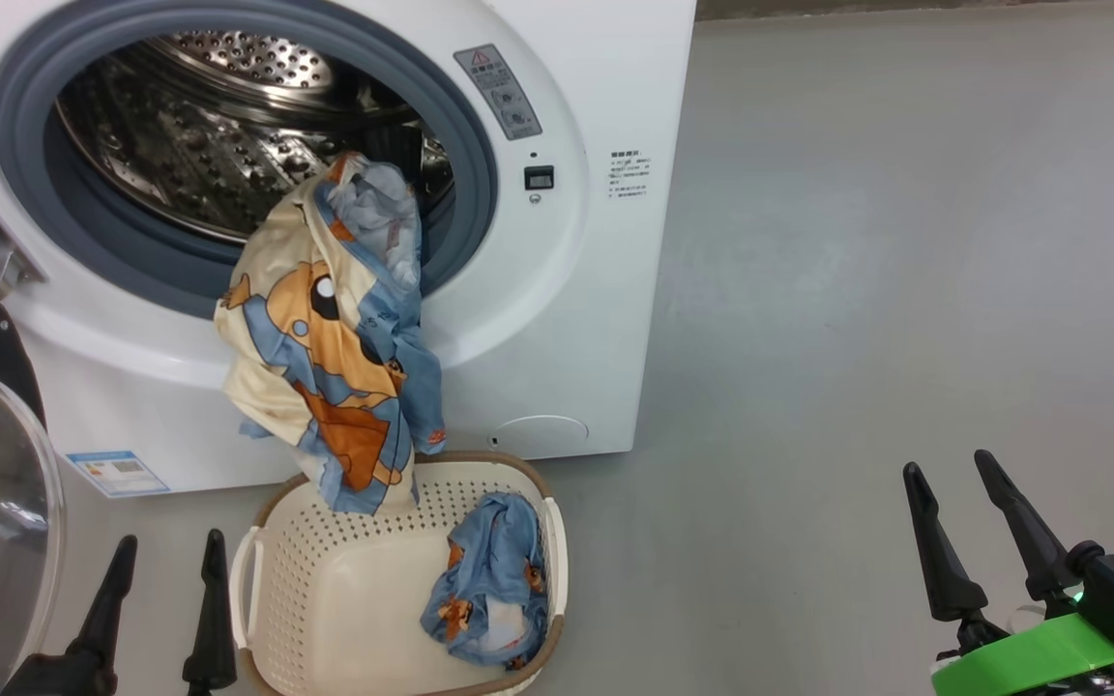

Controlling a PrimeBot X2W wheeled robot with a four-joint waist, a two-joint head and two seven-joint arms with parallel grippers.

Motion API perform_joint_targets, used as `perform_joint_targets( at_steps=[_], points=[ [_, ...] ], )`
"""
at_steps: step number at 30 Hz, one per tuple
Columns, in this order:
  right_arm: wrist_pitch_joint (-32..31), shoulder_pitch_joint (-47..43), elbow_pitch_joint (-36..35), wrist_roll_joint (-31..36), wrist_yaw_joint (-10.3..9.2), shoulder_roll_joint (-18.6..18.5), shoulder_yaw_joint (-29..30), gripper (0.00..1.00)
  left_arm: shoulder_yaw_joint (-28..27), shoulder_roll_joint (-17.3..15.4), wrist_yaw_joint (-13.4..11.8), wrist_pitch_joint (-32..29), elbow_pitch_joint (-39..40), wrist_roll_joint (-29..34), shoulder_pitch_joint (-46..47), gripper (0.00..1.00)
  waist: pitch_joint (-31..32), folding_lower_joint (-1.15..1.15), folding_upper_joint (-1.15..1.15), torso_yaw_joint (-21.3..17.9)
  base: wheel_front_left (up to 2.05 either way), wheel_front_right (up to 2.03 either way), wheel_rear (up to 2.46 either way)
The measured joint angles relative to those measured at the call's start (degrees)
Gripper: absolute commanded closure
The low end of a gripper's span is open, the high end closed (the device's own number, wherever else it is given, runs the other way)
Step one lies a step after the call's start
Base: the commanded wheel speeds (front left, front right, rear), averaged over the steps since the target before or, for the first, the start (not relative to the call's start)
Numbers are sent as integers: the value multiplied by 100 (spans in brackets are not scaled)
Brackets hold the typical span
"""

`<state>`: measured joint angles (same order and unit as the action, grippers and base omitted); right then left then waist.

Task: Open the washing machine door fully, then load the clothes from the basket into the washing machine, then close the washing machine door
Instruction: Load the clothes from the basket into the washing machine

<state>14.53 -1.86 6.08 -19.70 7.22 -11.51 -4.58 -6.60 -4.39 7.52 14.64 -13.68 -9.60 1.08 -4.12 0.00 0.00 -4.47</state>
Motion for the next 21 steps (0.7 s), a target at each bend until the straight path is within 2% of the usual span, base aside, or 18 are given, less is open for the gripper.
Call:
perform_joint_targets(
  at_steps=[10,21],
  points=[
    [0,5,-32,1,0,-3,-59,0,21,14,0,0,-156,-178,15,0,-171,0,0,-56,0,0,0],
    [0,378,-63,5,0,47,-83,0,169,-26,0,-1,-1065,-261,783,0,-693,0,0,-168,0,0,0]
  ],
)
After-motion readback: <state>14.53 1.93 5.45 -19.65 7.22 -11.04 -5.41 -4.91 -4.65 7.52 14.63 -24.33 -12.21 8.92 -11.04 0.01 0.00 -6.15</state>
